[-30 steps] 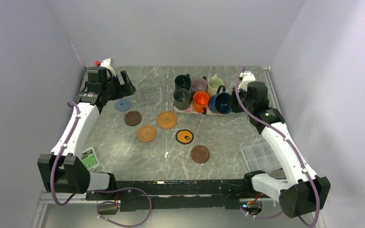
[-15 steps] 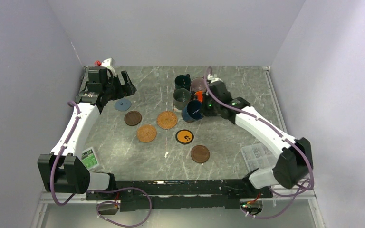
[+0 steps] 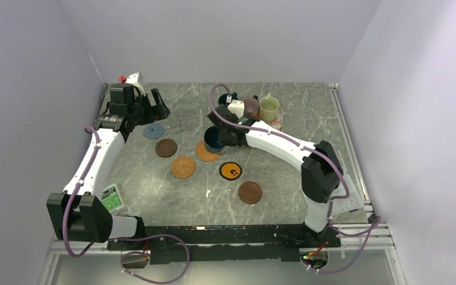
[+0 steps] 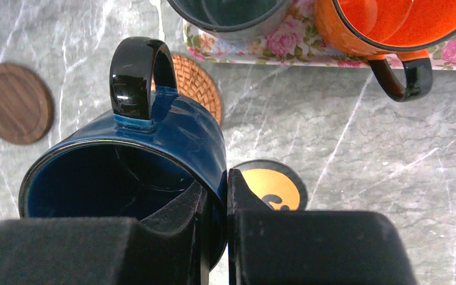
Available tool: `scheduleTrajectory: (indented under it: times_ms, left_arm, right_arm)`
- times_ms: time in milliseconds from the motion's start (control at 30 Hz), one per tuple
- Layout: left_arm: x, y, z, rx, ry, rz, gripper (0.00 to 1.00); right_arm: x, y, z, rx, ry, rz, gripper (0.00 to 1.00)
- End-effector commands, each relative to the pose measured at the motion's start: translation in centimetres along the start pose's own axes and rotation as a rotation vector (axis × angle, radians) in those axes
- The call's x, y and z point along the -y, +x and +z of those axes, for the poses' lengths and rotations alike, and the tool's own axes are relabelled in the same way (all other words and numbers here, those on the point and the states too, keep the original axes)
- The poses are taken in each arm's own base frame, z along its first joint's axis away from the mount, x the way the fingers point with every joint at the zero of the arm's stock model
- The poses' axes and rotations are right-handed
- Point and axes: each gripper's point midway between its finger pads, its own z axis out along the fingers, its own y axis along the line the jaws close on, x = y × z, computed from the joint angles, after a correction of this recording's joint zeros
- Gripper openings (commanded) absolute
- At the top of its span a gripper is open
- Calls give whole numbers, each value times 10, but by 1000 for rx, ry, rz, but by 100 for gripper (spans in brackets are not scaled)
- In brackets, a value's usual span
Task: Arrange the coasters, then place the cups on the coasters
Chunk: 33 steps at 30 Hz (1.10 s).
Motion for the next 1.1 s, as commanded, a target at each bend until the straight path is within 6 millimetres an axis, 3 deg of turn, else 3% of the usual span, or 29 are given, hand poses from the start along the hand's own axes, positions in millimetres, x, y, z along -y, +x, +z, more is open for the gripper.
scheduleTrajectory:
  times_ms: [0, 200, 433, 1067]
  left_arm:
    - [7, -14, -12, 61, 17, 20, 94]
    - [8, -14, -12, 59, 20, 20, 94]
    - [9, -14, -12, 58, 25, 18, 94]
    - [9, -12, -10, 49, 29, 14, 94]
  right_arm:
    - [-20, -36, -10, 123, 38, 95, 0]
    - [-42, -26, 9, 64, -12, -18, 0]
    - [-48, -23, 25, 8, -27, -72, 0]
    - [-41, -19, 52, -73, -8, -118, 0]
